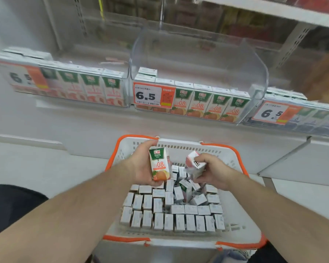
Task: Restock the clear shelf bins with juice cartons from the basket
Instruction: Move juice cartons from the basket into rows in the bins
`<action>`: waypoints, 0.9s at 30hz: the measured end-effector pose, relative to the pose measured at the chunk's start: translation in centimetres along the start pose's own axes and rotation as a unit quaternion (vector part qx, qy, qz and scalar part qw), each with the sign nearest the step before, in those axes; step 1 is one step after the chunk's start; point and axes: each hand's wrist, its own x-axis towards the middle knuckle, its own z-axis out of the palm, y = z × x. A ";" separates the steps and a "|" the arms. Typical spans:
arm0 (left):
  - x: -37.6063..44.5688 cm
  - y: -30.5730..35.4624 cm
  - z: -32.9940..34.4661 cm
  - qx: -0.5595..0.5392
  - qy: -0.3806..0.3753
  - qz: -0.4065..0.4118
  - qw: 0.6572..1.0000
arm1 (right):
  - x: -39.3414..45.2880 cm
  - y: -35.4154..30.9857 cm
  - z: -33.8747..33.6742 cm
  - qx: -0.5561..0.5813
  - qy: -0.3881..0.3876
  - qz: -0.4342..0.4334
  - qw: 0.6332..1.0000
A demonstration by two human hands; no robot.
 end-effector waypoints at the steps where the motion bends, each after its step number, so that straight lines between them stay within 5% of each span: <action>1: -1.4 1.5 0.0 0.017 -0.006 0.016 1.000 | -0.4 -1.0 0.8 0.050 -0.016 -0.011 0.999; 9: -11.1 9.3 -1.3 0.118 0.028 0.132 0.984 | -3.9 -6.3 7.9 0.161 -0.181 -0.010 0.970; 14: -12.2 9.7 -3.3 0.148 0.031 0.186 0.971 | -4.6 -7.9 11.0 0.201 -0.193 -0.043 0.959; 16: -12.4 10.0 -3.7 0.174 0.056 0.221 0.958 | -4.7 -8.5 11.9 0.157 -0.165 -0.111 0.967; 18: -12.8 10.2 -3.9 0.220 0.075 0.255 0.939 | -4.9 -9.1 12.6 -0.031 -0.080 -0.233 0.969; 21: -13.3 10.1 -4.6 0.330 0.099 0.281 0.896 | -5.0 -9.7 13.7 -0.349 0.060 -0.400 0.845; 27: -12.8 9.4 -4.4 0.429 0.065 0.271 0.859 | -3.7 -11.1 14.6 -0.568 0.093 -0.579 0.578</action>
